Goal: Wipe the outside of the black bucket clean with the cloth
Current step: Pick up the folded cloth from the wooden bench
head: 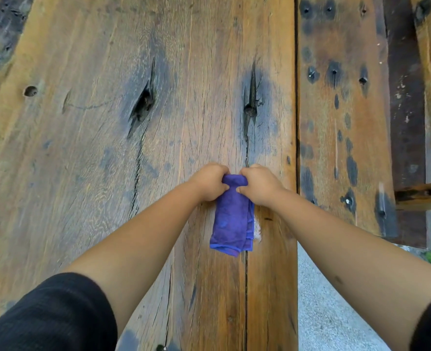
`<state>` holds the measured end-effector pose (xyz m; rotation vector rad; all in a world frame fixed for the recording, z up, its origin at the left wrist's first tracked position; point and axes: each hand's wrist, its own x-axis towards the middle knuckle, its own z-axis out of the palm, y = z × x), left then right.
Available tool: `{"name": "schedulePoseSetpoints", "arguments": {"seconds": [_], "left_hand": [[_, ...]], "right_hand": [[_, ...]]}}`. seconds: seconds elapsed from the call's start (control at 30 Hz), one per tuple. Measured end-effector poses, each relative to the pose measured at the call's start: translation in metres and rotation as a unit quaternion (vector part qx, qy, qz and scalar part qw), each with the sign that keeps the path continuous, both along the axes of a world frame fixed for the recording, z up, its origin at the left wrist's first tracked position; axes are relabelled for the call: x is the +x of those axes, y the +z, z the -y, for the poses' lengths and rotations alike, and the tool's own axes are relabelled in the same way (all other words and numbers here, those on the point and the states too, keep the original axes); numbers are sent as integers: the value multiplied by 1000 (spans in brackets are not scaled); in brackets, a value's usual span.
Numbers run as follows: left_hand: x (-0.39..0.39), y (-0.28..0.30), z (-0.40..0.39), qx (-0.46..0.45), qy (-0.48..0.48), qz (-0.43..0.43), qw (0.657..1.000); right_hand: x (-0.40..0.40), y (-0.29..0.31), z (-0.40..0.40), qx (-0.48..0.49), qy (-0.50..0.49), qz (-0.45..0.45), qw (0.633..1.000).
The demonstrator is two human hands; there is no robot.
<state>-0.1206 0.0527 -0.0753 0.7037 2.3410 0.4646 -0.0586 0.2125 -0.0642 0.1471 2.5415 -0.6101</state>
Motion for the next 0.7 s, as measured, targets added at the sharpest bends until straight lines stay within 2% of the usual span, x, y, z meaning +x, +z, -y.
{"name": "schedulePoseSetpoints", "arguments": {"seconds": [0.23,0.37,0.43,0.53,0.6,0.7], "left_hand": [[40,42,30,137,-6,-23,990],[88,47,54,103,-118,-105,982],[113,40,67,65,-178,-158,969],[142,25,85,15,-211,-173,962],[154,18,92,11,-187,-164,969],[152,18,89,73,-93,-114,986]], "right_hand": [[45,34,1,-54,33,-116,991],[102,36,12,-18,128,-173,976],[126,30,20,15,186,-162,969],[152,19,27,47,225,-108,967],[157,17,28,45,211,-95,972],[146,19,31,4,142,-71,987]]}}
